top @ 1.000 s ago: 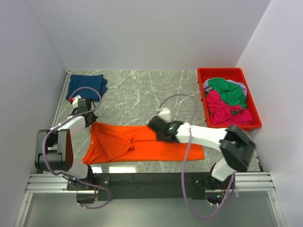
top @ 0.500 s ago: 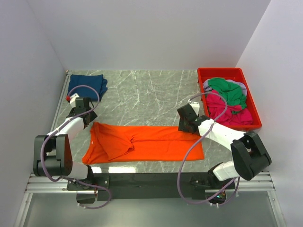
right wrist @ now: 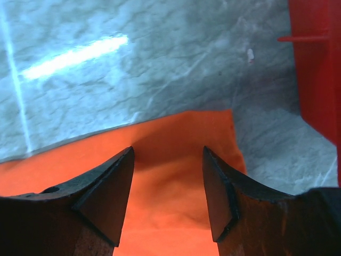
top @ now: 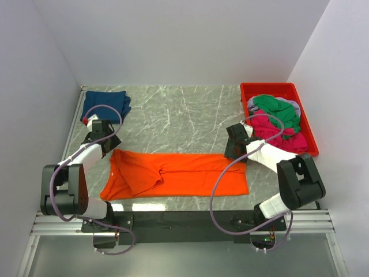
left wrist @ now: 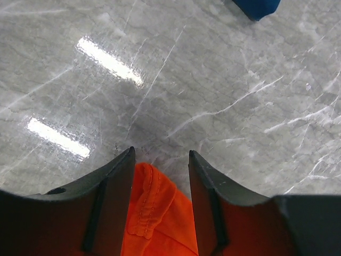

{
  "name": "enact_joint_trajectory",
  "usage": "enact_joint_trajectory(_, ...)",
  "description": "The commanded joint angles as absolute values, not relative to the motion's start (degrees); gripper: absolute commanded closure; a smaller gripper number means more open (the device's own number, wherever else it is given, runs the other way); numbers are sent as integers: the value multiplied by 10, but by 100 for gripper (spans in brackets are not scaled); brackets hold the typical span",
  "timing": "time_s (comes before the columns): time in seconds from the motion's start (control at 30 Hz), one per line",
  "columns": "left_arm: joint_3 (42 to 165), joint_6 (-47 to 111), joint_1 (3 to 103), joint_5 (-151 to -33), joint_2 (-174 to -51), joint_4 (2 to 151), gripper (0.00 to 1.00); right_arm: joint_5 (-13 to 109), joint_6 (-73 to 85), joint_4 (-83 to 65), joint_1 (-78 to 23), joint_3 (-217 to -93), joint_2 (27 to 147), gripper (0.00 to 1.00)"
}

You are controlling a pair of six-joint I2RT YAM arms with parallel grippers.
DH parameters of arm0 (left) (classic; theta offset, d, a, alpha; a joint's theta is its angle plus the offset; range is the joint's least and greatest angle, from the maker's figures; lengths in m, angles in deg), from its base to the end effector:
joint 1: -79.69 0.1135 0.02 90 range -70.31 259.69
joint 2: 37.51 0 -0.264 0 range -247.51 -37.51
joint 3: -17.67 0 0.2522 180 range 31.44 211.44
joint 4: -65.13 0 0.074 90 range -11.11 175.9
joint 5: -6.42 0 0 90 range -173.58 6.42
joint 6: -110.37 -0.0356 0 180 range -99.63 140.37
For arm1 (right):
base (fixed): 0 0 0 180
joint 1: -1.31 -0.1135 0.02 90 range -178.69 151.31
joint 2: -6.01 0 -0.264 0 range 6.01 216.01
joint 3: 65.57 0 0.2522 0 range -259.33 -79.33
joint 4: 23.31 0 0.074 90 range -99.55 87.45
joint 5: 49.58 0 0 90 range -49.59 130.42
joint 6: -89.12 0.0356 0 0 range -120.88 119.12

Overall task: Fold and stack the t-shirts
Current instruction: Fold the tshirt

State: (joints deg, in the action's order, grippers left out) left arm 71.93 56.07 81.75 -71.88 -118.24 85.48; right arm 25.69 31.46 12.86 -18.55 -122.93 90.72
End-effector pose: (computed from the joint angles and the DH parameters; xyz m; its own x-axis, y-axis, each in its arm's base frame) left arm 0.2773 0.0172 0.1823 -0.4903 -0.5894 -0.6420 -0.5664 0.7754 -0.2792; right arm 0.2552 0.0825 0.1635 -0.8300 0.2503 -0.4985 0.2628 0.9637 0.0462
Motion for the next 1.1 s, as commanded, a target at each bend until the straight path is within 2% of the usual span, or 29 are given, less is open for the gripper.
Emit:
enact_joint_trajectory(0.0, 713, 557, 819, -734, -1170, 838, 49, 260, 320, 146, -171, -1262, 926, 39)
enact_joint_trajectory(0.53, 702, 558, 819, -747, -1157, 830, 49, 183, 345, 219, -143, -1293, 928, 37)
enact_joint_trajectory(0.83, 700, 557, 819, -744, -1150, 830, 48, 227, 320, 210, -120, -1303, 964, 37)
enact_joint_trajectory(1.0, 700, 557, 819, -743, -1149, 830, 48, 266, 302, 202, -111, -1303, 979, 44)
enact_joint_trajectory(1.07, 700, 557, 819, -744, -1149, 830, 48, 266, 296, 202, -110, -1305, 987, 52)
